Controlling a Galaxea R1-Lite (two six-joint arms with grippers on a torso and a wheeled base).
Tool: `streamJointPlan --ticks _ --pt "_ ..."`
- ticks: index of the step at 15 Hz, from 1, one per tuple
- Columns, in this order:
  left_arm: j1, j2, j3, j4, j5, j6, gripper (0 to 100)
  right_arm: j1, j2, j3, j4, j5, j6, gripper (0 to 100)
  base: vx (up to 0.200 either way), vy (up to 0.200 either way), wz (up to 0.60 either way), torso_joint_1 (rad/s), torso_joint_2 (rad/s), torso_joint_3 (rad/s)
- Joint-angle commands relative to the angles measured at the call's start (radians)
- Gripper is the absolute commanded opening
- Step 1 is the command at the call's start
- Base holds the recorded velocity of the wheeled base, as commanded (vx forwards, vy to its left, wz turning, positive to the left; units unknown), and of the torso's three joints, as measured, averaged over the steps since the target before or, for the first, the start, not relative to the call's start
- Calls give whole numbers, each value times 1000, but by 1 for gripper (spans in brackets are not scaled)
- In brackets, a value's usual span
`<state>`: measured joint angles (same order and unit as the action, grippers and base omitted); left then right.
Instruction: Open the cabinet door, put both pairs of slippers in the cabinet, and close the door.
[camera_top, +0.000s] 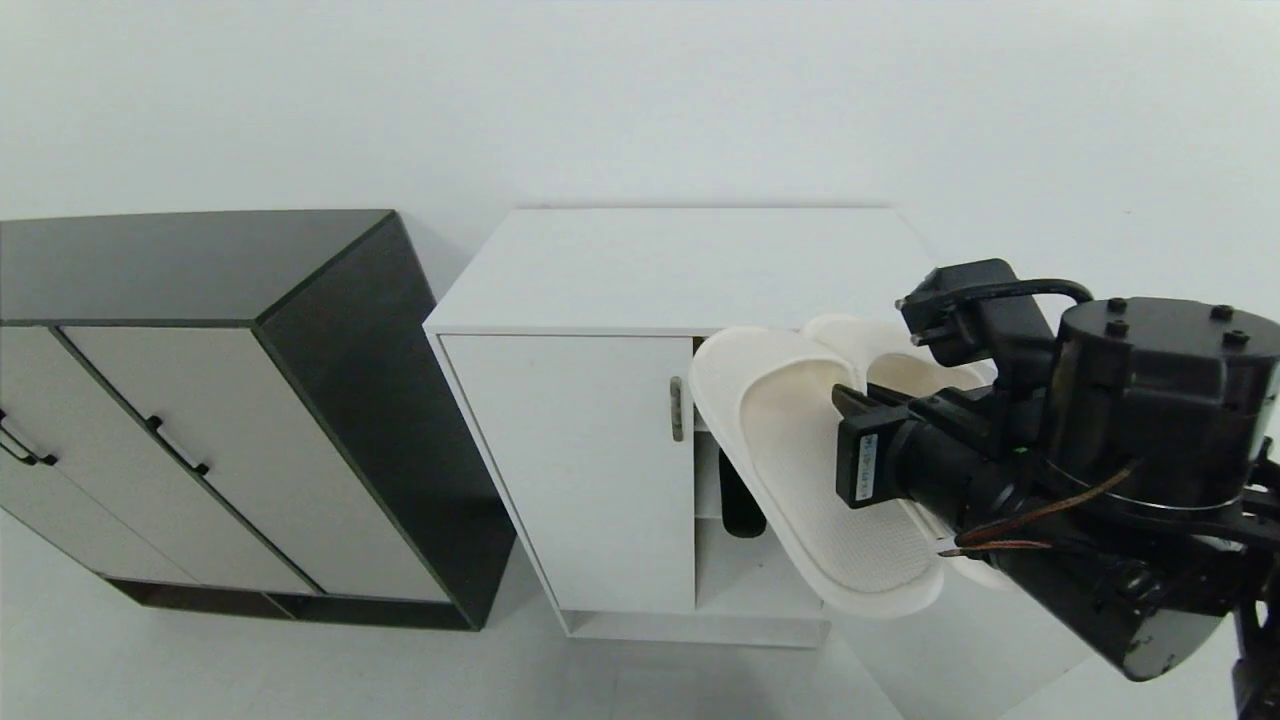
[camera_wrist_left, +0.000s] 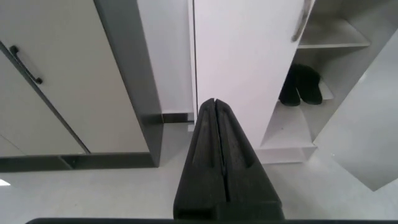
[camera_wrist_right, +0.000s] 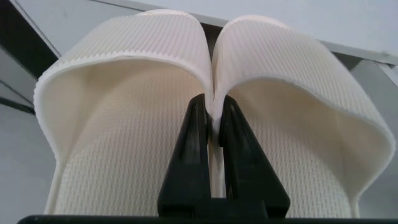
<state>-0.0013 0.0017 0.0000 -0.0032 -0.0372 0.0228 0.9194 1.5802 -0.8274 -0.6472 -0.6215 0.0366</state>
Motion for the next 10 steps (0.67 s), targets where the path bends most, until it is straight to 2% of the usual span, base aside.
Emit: streamJointPlan --ticks 1,10 --pt "0 0 0 0 0 0 0 1 -19 13 1 3 0 0 0 0 0 0 0 0" --pt "0 0 0 0 0 -1 0 -14 -26 68 -3 8 -32 0 0 0 0 0 0 0"
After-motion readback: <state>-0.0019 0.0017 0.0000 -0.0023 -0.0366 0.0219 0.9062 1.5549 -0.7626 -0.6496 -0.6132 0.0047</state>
